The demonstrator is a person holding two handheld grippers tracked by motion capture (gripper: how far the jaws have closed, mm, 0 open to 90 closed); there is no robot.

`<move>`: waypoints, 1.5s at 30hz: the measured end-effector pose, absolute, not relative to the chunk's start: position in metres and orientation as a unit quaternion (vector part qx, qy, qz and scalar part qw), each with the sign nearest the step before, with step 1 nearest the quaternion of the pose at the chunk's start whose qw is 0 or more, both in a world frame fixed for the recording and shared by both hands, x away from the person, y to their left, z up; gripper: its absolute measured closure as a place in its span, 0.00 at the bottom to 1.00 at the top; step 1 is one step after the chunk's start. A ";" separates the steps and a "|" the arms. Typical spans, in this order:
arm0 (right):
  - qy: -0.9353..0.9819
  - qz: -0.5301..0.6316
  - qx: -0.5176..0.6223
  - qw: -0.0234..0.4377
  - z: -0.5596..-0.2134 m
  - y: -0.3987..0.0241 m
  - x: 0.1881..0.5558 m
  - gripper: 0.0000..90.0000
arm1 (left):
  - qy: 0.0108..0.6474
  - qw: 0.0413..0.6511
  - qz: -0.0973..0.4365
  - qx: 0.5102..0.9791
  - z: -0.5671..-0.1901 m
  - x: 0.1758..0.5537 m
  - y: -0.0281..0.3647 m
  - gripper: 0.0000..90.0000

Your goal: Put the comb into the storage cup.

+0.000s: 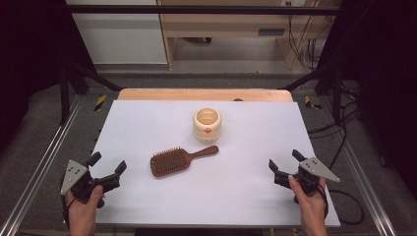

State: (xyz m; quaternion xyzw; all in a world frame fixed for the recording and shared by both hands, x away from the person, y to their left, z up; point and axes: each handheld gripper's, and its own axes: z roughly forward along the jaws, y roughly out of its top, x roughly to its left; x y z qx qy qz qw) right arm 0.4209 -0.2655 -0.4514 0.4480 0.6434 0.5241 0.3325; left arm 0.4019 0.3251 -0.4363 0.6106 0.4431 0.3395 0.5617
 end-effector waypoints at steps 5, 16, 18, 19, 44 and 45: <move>0.649 0.520 0.448 0.327 -0.453 -0.266 0.421 0.07 | 0.454 0.563 0.335 0.604 -0.435 0.401 0.327 0.05; 0.643 0.523 0.454 0.326 -0.453 -0.267 0.423 0.07 | 0.464 0.548 0.329 0.613 -0.436 0.401 0.322 0.15; 0.642 0.523 0.456 0.327 -0.454 -0.268 0.423 0.07 | 0.464 0.545 0.328 0.617 -0.436 0.401 0.321 0.19; 0.640 0.523 0.457 0.327 -0.454 -0.269 0.423 0.07 | 0.464 0.541 0.329 0.619 -0.435 0.401 0.320 0.22; 0.640 0.517 0.464 0.328 -0.456 -0.270 0.425 0.08 | 0.452 0.479 0.254 0.708 -0.446 0.412 0.293 1.00; 0.641 0.516 0.464 0.328 -0.456 -0.269 0.425 0.08 | 0.450 0.474 0.252 0.714 -0.447 0.412 0.290 1.00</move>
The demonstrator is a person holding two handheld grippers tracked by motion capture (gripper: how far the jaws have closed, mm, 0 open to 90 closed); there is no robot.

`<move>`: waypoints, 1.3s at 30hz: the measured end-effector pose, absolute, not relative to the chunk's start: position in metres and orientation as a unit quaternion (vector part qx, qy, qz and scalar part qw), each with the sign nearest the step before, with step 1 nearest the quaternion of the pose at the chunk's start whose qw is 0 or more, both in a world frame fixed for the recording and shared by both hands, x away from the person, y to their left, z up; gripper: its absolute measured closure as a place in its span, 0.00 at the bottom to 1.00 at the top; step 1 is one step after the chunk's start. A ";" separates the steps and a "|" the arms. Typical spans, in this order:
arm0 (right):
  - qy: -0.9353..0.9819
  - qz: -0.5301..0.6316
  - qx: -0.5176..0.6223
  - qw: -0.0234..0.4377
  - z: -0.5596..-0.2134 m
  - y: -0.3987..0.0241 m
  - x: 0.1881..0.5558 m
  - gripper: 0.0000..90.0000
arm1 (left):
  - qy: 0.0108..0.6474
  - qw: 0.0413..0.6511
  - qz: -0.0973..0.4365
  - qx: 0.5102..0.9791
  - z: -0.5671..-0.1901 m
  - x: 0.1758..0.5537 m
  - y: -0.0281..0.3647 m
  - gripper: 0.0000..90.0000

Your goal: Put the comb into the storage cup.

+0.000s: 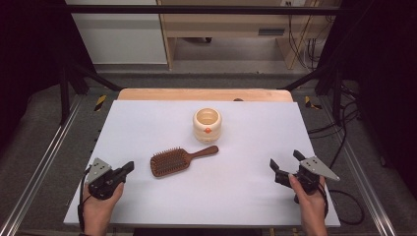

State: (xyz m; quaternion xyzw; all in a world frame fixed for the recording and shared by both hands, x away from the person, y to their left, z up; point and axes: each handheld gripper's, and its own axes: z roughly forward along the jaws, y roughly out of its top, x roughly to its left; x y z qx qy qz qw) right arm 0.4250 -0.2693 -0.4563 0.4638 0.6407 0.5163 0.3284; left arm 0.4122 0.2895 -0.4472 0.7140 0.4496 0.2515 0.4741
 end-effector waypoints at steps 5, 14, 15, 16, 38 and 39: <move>0.646 0.513 0.462 0.327 -0.457 -0.268 0.425 0.08 | 0.443 0.453 0.235 0.737 -0.453 0.416 0.275 1.00; 0.645 0.512 0.463 0.327 -0.457 -0.268 0.425 0.08 | 0.441 0.435 0.223 0.752 -0.460 0.423 0.265 1.00; 0.646 0.512 0.462 0.327 -0.457 -0.268 0.425 0.08 | 0.438 0.437 0.217 0.755 -0.462 0.424 0.263 1.00; 0.647 0.511 0.461 0.328 -0.458 -0.268 0.425 0.08 | 0.436 0.433 0.218 0.759 -0.463 0.425 0.262 1.00; 0.647 0.512 0.462 0.324 -0.458 -0.267 0.425 0.08 | 0.438 0.423 0.216 0.763 -0.468 0.441 0.254 1.00; 0.648 0.512 0.462 0.324 -0.458 -0.267 0.426 0.08 | 0.438 0.421 0.217 0.764 -0.469 0.441 0.254 1.00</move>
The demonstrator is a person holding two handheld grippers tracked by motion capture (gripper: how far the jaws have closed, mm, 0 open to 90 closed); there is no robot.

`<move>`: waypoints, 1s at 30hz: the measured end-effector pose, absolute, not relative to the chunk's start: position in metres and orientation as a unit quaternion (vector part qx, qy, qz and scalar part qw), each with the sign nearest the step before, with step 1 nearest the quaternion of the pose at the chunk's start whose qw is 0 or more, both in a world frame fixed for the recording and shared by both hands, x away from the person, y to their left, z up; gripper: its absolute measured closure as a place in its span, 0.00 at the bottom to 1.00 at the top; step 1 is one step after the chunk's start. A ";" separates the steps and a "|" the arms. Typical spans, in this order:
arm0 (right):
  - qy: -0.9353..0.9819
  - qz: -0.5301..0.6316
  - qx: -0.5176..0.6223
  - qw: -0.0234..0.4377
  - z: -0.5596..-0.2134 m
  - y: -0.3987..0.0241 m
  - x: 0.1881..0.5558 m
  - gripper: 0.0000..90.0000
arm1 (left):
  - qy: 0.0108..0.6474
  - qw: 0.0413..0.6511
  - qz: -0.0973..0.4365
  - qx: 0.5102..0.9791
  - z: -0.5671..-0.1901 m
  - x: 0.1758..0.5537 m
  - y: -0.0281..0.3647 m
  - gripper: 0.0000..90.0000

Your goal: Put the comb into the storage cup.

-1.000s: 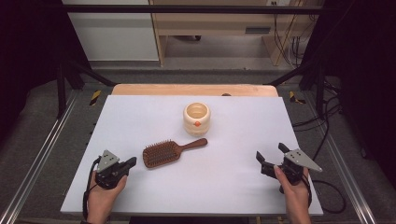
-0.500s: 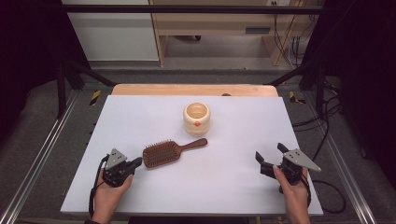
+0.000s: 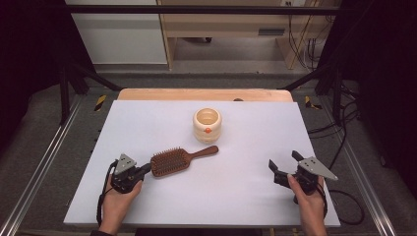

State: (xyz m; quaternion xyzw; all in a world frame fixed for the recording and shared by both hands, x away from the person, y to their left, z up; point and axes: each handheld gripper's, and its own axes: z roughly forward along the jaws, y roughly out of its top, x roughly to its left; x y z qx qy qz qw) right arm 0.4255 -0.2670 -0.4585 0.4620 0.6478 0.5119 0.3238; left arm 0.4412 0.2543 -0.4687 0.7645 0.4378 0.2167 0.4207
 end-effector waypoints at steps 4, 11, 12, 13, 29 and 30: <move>0.649 0.512 0.460 0.324 -0.458 -0.266 0.426 0.08 | 0.441 0.416 0.219 0.765 -0.470 0.444 0.253 1.00; 0.647 0.514 0.461 0.324 -0.458 -0.267 0.425 0.08 | 0.446 0.413 0.218 0.764 -0.474 0.459 0.255 1.00; 0.647 0.514 0.462 0.322 -0.458 -0.267 0.425 0.08 | 0.446 0.413 0.218 0.764 -0.474 0.459 0.255 1.00; 0.647 0.514 0.462 0.322 -0.458 -0.267 0.425 0.08 | 0.446 0.412 0.218 0.764 -0.474 0.461 0.256 1.00; 0.649 0.516 0.461 0.316 -0.459 -0.265 0.425 0.08 | 0.445 0.406 0.219 0.768 -0.473 0.491 0.258 1.00; 0.652 0.515 0.458 0.315 -0.459 -0.264 0.425 0.08 | 0.444 0.403 0.218 0.770 -0.473 0.496 0.258 1.00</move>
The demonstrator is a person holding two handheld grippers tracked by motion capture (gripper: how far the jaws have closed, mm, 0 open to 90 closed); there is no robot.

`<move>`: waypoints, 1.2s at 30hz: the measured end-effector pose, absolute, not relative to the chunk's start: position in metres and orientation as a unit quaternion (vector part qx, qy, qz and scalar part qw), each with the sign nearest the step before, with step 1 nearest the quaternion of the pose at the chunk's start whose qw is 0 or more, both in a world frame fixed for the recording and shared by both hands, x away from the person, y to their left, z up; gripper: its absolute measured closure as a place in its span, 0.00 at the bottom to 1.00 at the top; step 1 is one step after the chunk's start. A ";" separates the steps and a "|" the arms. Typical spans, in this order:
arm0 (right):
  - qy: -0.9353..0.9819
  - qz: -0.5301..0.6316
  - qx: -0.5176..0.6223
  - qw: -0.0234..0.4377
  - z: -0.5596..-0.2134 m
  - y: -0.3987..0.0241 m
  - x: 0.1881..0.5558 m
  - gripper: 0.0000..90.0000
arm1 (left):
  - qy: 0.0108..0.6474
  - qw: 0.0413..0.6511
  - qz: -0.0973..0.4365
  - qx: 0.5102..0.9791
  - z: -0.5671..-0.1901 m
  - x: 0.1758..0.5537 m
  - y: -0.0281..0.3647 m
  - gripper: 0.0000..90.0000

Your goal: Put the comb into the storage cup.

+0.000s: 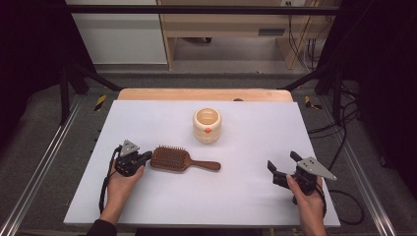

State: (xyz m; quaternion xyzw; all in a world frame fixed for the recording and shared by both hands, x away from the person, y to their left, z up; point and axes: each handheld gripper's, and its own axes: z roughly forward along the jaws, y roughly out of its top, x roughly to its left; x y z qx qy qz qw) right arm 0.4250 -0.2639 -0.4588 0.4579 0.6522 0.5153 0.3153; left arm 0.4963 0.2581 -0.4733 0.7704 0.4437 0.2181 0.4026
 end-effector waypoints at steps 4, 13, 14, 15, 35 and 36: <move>0.656 0.516 0.454 0.313 -0.458 -0.262 0.425 0.08 | 0.439 0.399 0.211 0.777 -0.473 0.506 0.258 1.00; 0.663 0.514 0.454 0.302 -0.460 -0.259 0.426 0.08 | 0.434 0.396 0.196 0.785 -0.475 0.526 0.257 1.00; 0.665 0.512 0.452 0.302 -0.460 -0.259 0.426 0.08 | 0.434 0.396 0.197 0.785 -0.475 0.527 0.256 1.00; 0.666 0.512 0.452 0.301 -0.460 -0.258 0.426 0.08 | 0.433 0.396 0.196 0.786 -0.475 0.528 0.255 1.00; 0.675 0.507 0.449 0.293 -0.460 -0.253 0.425 0.08 | 0.385 0.398 0.182 0.813 -0.474 0.514 0.204 1.00; 0.675 0.508 0.448 0.292 -0.460 -0.253 0.425 0.08 | 0.381 0.398 0.182 0.815 -0.473 0.512 0.200 1.00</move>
